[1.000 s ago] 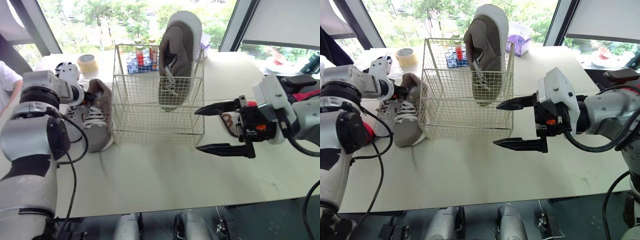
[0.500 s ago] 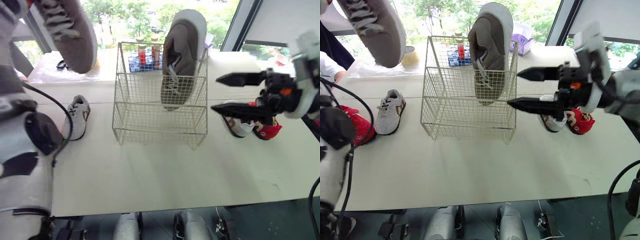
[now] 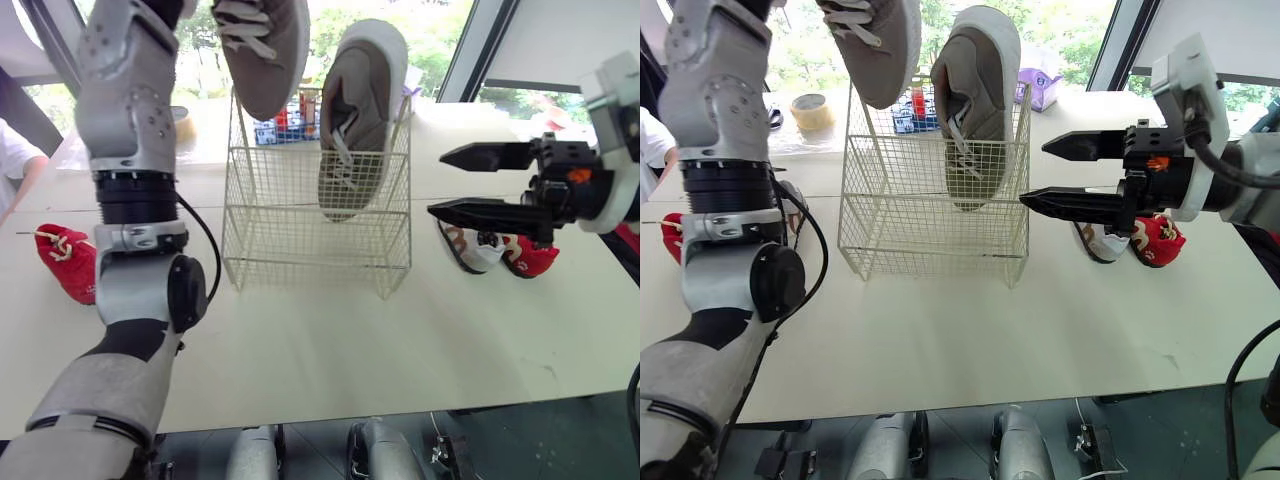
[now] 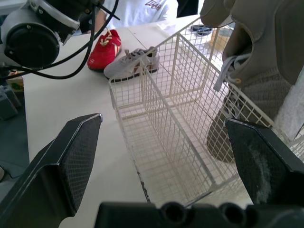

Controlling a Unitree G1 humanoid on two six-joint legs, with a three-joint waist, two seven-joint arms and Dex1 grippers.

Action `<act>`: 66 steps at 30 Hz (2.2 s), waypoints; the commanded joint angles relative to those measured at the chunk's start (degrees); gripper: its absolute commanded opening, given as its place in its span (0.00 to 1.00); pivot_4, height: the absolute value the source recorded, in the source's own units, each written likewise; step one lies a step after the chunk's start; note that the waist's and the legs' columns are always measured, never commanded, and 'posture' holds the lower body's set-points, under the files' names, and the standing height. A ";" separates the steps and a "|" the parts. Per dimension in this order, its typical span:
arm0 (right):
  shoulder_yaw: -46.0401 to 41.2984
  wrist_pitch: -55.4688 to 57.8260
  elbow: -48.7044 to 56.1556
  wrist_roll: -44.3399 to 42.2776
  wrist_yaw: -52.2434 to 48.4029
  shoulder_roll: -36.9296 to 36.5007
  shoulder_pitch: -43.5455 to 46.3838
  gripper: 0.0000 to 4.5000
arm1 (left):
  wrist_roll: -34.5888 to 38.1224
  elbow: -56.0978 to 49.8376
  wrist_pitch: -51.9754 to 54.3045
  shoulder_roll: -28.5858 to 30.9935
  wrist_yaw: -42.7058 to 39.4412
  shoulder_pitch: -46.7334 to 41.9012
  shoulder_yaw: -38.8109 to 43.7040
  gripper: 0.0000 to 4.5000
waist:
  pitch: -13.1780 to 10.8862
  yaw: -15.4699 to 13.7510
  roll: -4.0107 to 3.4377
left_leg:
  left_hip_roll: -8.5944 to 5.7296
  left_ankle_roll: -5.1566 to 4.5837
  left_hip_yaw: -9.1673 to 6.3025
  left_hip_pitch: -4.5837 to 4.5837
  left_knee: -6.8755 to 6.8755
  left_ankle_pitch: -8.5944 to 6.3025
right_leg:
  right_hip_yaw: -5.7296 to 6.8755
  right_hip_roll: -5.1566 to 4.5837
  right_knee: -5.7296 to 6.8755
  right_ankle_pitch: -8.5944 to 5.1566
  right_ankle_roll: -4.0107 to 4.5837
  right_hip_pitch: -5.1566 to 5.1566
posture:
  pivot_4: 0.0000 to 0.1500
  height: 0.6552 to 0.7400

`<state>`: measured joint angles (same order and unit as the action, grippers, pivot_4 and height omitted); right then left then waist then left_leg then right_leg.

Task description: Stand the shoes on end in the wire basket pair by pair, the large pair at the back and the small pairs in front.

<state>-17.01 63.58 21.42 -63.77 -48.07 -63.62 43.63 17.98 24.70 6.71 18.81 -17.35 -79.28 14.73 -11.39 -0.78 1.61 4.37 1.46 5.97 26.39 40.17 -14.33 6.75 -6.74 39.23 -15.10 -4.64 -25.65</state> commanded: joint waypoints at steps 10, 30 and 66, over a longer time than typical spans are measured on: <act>-3.59 -1.04 2.90 -3.34 4.19 0.03 -1.46 1.00 | -3.00 -9.33 -2.06 -6.43 7.71 12.75 -2.50 0.01 | 0.05 -0.01 -0.08 | 0.00 -0.05 -0.01 -0.45 -0.03 -0.03 | -0.02 -0.01 -0.03 0.00 0.00 0.43 | 1.00 0.45; 4.21 -7.59 -1.25 3.57 -2.21 3.78 -0.20 1.00 | 1.50 -36.51 22.58 -4.77 12.75 32.30 -2.80 0.70 | 0.09 -0.07 -0.15 | 0.03 -0.14 0.01 -0.81 -0.08 -0.09 | -0.08 0.03 -0.10 -0.01 0.01 0.74 | 1.00 0.45; -14.72 -28.72 -1.98 26.51 19.50 27.62 -44.16 1.00 | 46.33 -69.56 38.53 0.35 6.38 70.40 -12.17 0.96 | 0.39 0.11 -0.69 | -0.01 -0.26 -0.06 -1.05 -0.12 -0.19 | -0.07 0.03 -0.18 -0.03 0.02 1.01 | 1.00 0.45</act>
<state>-30.94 36.58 17.32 -37.84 -29.06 -35.79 -0.79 66.20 -41.83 47.44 19.53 -11.49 -9.16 4.05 -10.99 -0.67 0.92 4.36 1.12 5.91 25.33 40.05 -14.56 6.68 -6.71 39.05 -15.13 -4.61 -24.64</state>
